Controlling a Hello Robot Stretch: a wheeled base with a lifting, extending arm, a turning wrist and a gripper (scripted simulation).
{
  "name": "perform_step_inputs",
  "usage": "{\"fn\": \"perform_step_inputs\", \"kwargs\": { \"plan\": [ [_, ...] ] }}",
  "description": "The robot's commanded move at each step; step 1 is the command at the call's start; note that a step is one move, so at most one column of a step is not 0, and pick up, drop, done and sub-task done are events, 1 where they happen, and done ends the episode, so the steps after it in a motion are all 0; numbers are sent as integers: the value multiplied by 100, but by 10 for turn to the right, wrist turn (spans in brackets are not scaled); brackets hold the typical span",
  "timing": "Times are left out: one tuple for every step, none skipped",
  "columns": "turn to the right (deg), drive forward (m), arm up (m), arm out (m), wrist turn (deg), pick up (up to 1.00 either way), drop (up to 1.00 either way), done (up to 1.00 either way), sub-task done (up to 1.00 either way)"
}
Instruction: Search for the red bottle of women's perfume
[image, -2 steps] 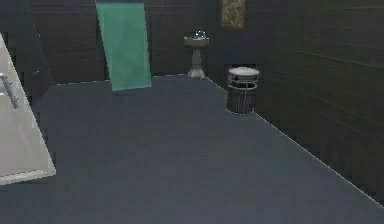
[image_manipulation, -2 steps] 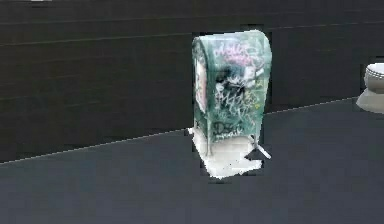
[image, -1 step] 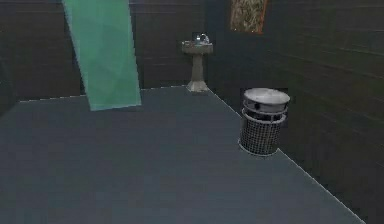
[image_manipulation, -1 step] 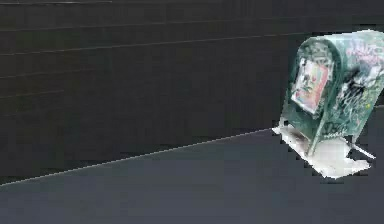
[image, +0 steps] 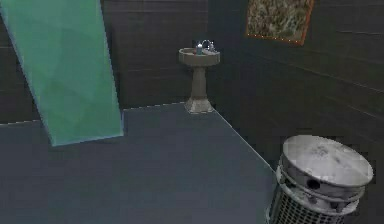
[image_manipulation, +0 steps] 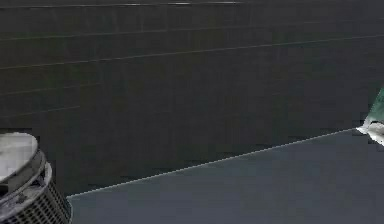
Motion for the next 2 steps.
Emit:
{"fn": "perform_step_inputs", "kwargs": {
  "plan": [
    [0, 100, 0, 0, 0, 0, 0, 0, 0],
    [-120, 0, 0, 0, 0, 0, 0, 0, 0]
  ]
}}
